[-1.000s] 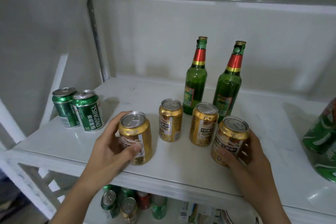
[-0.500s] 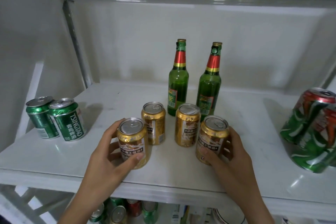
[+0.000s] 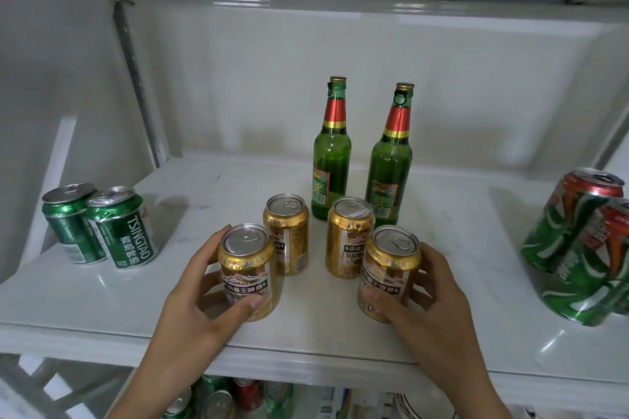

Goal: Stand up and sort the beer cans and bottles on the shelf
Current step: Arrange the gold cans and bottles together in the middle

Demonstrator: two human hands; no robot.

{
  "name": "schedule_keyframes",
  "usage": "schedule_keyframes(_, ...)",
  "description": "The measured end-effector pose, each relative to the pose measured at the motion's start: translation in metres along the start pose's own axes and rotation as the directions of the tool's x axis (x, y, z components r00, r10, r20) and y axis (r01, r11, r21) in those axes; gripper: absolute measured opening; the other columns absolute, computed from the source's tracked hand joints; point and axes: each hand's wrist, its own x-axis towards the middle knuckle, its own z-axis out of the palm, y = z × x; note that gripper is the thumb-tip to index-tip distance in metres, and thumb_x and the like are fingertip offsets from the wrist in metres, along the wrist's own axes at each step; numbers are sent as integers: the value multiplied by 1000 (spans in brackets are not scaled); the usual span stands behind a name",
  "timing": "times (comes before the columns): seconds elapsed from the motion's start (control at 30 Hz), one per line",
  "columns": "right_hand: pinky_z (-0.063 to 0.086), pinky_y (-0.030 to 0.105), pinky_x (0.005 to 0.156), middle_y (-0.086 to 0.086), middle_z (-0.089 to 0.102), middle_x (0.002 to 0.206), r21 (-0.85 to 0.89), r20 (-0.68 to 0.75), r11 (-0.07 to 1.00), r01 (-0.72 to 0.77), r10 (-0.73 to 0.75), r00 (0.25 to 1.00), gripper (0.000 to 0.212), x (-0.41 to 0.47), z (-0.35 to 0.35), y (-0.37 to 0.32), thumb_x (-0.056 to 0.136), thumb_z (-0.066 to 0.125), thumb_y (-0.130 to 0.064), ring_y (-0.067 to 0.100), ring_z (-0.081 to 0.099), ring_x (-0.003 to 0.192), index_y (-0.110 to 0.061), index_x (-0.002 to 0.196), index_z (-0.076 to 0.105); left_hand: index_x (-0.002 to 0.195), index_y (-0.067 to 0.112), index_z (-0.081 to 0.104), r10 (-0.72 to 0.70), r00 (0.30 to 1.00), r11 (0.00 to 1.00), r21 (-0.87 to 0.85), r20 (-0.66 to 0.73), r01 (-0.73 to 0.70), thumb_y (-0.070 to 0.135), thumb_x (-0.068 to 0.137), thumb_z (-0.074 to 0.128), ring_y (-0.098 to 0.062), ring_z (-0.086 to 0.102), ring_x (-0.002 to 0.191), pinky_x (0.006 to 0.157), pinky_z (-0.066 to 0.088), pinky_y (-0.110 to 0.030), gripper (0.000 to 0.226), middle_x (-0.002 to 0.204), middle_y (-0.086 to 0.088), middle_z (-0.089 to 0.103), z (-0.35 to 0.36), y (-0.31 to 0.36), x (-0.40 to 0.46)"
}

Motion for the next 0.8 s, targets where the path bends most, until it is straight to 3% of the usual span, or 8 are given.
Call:
schedule_keyframes(0.17,56,11,78,-29,66,116,0,66,1000,-5,5,998,71,-1,-4,-3,67,88,-39,-13,62,105,-48,127,52,151,41,41,35,998,998,-63,53,-32,26,83,83,-8,67,122,92,55,-17,81,137,16,66,-3,1,-4)
schedule_keyframes(0.23,54,13,83,-26,68,116,23,55,999,44,-45,997,55,1,-11,-16,68,72,-60,-7,64,105,-49,119,55,152,41,41,50,999,995,-86,21,-48,35,93,75,-3,61,128,96,53,-16,69,140,19,63,-8,1,-5)
schedule_keyframes(0.3,53,11,83,-19,70,115,9,-38,986,169,-168,985,47,7,-19,-36,78,59,-75,-3,66,104,-46,115,59,150,44,44,35,999,992,-123,-17,-37,48,94,66,-6,59,132,104,50,-28,60,141,15,63,-16,0,-4)
schedule_keyframes(0.4,53,12,76,-15,71,109,-102,6,953,285,-286,958,29,28,-21,-78,92,62,-49,-2,66,100,-37,118,60,149,35,48,36,999,992,-123,38,-31,42,97,66,-9,61,130,103,52,-25,56,141,11,64,-19,3,-3)
schedule_keyframes(0.5,49,19,77,-18,64,117,-414,335,871,264,-123,934,36,62,-6,-113,94,60,-52,-3,61,102,-37,126,58,144,29,52,44,995,993,-109,92,-34,11,81,73,-15,69,119,90,57,-19,69,135,6,68,-11,2,-3)
schedule_keyframes(0.63,55,39,95,-6,63,126,-733,528,607,308,222,820,52,103,16,-122,91,59,-63,15,63,109,-31,132,55,137,37,55,48,998,997,-67,49,-45,15,69,80,-17,70,115,89,60,-23,76,132,8,67,-7,-2,-1)
schedule_keyframes(0.7,56,41,95,-4,65,123,-735,539,598,319,232,810,51,110,19,-116,90,63,-61,15,64,106,-32,131,56,137,37,55,48,998,998,-52,32,-46,17,68,82,-16,70,115,89,60,-24,76,131,10,67,-5,0,0)
schedule_keyframes(0.8,53,38,97,-9,60,129,-666,534,701,256,208,819,62,105,11,-105,90,55,-70,15,61,113,-36,141,47,134,41,54,59,998,998,-22,37,-58,11,73,85,-13,69,115,87,59,-21,75,126,17,67,2,2,-1)
